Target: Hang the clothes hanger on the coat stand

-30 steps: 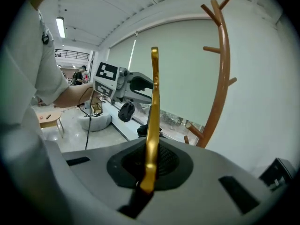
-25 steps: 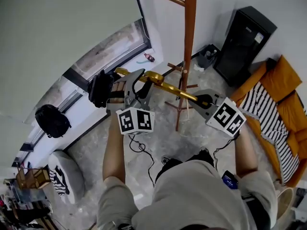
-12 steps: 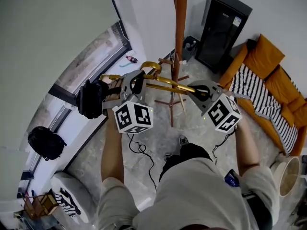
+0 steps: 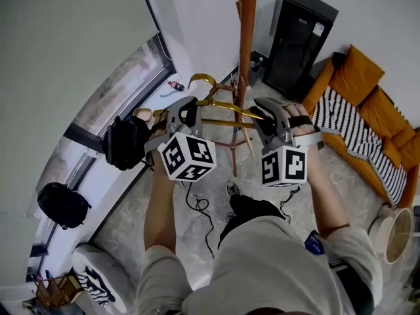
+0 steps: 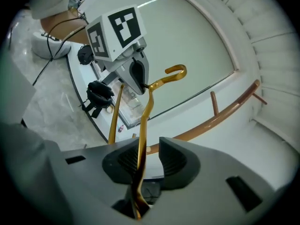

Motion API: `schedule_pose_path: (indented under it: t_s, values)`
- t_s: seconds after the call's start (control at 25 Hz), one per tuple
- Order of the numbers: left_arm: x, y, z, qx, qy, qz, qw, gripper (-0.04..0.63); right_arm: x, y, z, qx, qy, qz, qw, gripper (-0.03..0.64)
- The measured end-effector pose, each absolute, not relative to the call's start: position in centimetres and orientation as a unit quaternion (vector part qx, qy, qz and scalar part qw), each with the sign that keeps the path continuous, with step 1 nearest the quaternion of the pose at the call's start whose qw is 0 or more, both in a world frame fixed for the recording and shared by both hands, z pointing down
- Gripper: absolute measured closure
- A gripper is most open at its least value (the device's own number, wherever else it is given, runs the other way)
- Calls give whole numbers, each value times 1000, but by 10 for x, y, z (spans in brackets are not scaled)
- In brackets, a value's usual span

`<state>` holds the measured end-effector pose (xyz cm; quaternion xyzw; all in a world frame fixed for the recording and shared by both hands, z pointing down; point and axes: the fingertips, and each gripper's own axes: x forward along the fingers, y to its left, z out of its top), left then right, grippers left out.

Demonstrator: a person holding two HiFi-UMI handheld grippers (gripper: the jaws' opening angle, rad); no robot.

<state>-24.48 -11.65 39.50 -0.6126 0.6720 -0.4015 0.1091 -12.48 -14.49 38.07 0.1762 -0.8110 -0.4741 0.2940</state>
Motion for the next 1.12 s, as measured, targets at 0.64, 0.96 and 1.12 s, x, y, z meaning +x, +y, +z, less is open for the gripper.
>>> schedule_pose_path:
  t_s: [0.64, 0.96, 1.12]
  values:
    - [-287, -220, 324, -652, 619, -397, 184, 580, -165, -211, 317, 236, -791, -495, 271, 584]
    - [-283, -250, 283, -665, 596, -385, 233, 580, -164, -233, 284, 279, -775, -495, 275, 594]
    - [-279, -260, 269, -681, 576, -372, 255, 580, -161, -236, 273, 302, -769, -488, 283, 595]
